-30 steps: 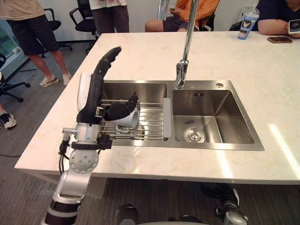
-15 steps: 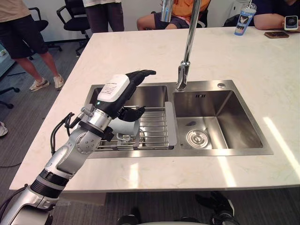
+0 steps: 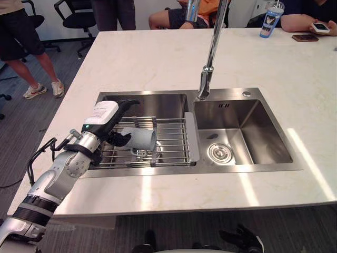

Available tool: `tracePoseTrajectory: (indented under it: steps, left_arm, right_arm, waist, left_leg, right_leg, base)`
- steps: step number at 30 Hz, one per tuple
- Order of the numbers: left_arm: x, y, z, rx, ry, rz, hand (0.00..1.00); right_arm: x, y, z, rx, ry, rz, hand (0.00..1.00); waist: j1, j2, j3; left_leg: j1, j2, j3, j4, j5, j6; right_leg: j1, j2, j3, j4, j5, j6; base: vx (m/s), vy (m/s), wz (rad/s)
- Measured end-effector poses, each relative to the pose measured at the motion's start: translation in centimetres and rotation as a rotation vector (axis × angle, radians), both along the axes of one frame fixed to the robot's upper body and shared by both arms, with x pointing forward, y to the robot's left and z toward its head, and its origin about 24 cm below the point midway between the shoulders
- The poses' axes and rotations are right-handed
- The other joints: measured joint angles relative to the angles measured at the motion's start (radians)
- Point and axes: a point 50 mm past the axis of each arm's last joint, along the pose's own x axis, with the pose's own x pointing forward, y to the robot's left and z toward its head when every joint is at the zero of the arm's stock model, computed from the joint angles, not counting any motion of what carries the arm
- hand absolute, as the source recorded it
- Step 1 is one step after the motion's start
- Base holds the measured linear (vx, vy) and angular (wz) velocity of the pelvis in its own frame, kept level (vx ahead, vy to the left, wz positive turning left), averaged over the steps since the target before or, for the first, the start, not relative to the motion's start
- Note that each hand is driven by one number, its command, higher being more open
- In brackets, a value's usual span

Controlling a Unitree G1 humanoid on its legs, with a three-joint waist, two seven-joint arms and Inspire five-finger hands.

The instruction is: Walk over to the sink, pick up the cup, carry it to the dishwasher, place the cup inside the dishwasher, then close the dishwasher door

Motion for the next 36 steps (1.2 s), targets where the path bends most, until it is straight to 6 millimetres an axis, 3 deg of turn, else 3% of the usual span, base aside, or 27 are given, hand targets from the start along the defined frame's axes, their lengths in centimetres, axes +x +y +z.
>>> tracePoseTrajectory:
  steps: [6,17,36]
  left_arm:
    - [-1.2,2.3,-0.9,-0.002,0.034,0.089,0.90]
    - [-1.5,2.2,-1.5,0.002,0.064,0.084,0.90]
    - [-0.6,-1.7,-2.5,0.010,0.064,-0.036,0.90]
  right_arm:
    - [0.0,0.0,0.0,-0.002,0.005,0.012,0.90]
    - [1.6,-0.3,0.4,-0.028,-0.021,0.058,0.90]
    - [1.4,-0.6,0.3,-0.038,-0.007,0.059,0.90]
  waist:
    - [0.003,0.012,0.007]
    - [-0.005,0.018,0.011]
    - [-0.035,0.041,0.028]
  left_leg:
    - [0.008,-0.019,-0.020,-0.046,0.019,-0.001]
    - [0.012,-0.035,-0.071,-0.050,0.026,0.008]
    - [0.011,-0.034,-0.070,-0.051,0.024,0.007]
  right_leg:
    - [0.015,-0.013,-0.014,-0.042,0.025,0.015]
    - [0.035,-0.023,-0.024,-0.081,0.033,0.026]
    - [0.042,-0.020,-0.016,-0.116,0.060,0.029]
  base:
    - [-0.04,0.050,0.09]
    - [0.03,0.003,0.03]
    - [-0.01,0.003,-0.02]
